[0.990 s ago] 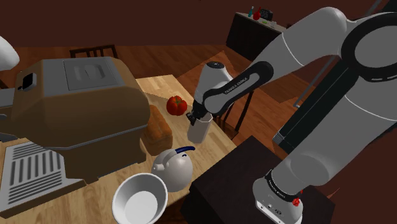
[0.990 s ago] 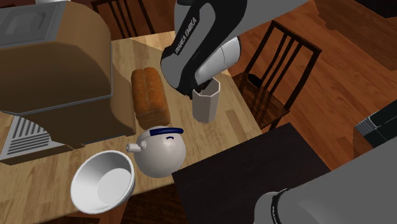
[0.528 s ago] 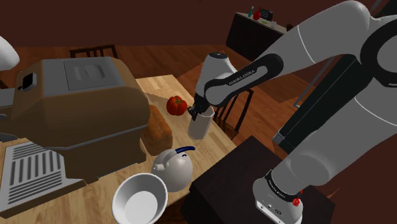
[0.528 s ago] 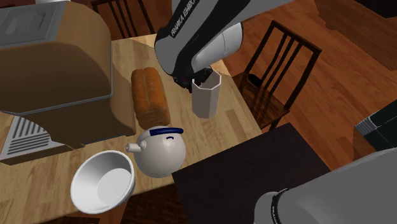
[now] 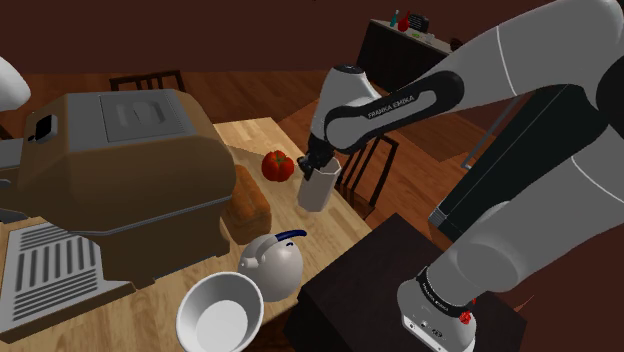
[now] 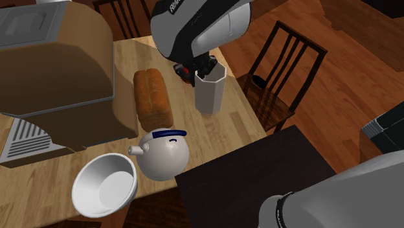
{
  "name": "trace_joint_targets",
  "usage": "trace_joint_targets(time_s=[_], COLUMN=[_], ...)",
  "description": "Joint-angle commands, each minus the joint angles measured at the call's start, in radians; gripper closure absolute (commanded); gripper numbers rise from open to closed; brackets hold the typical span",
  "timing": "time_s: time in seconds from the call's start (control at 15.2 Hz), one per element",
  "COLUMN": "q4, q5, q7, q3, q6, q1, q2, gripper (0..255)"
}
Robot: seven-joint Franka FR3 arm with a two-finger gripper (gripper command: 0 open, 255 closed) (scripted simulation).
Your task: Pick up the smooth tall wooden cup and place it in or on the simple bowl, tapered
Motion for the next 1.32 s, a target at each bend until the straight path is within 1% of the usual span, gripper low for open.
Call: trace_joint_targets(time_s=[0.0,0.92,1.25], q4=[0.007,0.098,0.096], q5=[0.007,0.031,0.056], q7=[-0.006,-0.028,0.093], q3=[-0.002,-0.013,0.067], q6=[-0.031,-0.235,-0.266], q1=[0.001,0.006,0.064], q2=[-0.024,-0.139,-0.175], gripper=[255,255,255])
